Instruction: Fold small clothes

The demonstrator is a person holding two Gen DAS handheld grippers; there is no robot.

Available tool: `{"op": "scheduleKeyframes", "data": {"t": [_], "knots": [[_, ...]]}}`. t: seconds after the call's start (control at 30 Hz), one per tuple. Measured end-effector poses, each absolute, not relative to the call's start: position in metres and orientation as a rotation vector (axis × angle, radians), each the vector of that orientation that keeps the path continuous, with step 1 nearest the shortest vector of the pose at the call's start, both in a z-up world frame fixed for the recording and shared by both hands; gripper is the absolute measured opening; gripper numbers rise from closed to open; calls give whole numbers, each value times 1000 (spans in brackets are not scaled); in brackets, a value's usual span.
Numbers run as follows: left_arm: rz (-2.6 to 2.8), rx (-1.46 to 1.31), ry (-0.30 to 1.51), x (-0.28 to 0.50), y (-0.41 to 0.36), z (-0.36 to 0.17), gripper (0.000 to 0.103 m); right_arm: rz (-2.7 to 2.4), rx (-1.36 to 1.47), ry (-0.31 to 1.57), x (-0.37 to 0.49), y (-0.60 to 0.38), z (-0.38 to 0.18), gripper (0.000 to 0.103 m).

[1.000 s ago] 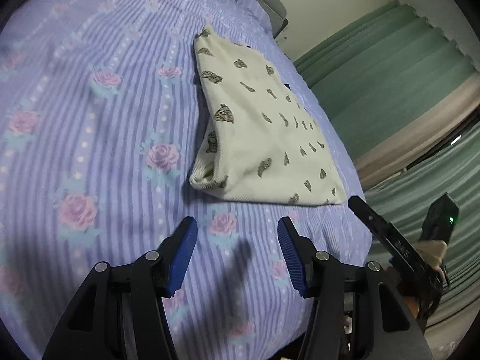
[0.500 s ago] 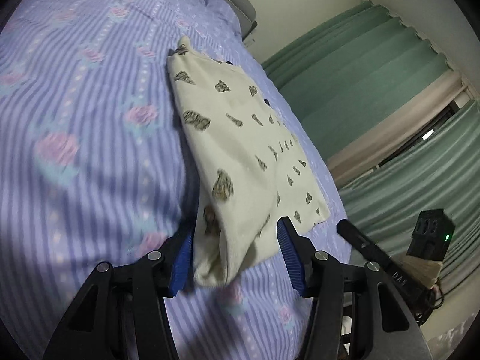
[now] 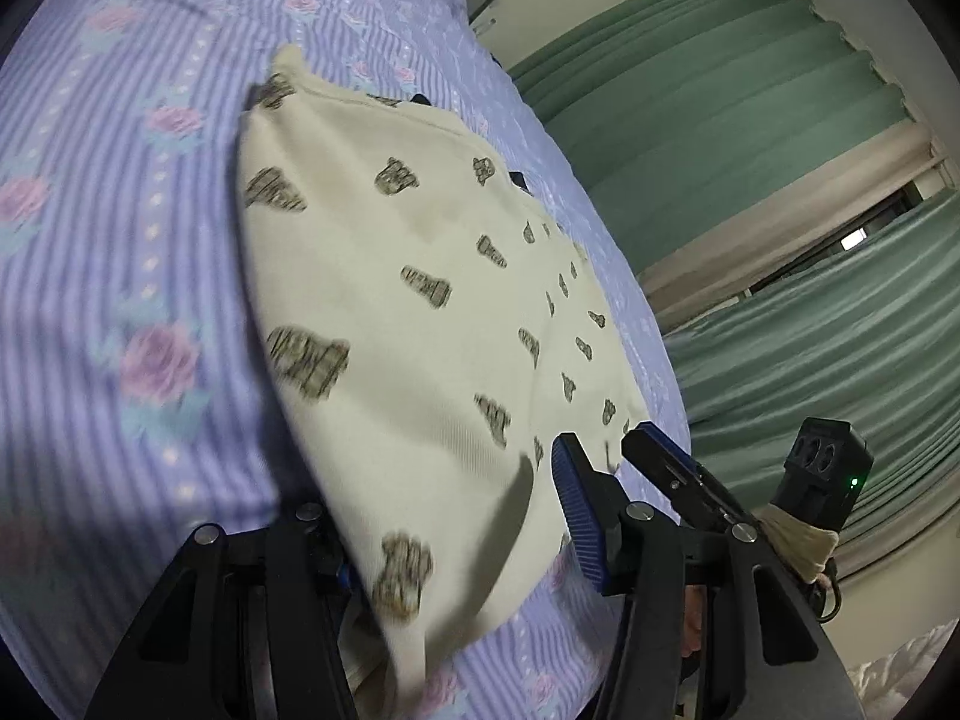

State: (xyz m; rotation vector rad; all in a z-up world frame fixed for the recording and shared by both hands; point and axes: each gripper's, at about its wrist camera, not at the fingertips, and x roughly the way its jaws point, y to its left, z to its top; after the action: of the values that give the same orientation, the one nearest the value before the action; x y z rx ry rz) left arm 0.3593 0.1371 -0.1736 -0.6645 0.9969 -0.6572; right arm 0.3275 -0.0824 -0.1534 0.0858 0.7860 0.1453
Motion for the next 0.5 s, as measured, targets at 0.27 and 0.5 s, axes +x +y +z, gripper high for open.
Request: {"op": "scheduleKeyframes", "data": {"t": [0.27,0.5], "knots": [[-584,-607,1025,375,134,-167,23,158,127,783,343,-89,-155,63],[-414,-469,1094,378,119,-138,17,215,97,784,362,-84,-158,41]]}}
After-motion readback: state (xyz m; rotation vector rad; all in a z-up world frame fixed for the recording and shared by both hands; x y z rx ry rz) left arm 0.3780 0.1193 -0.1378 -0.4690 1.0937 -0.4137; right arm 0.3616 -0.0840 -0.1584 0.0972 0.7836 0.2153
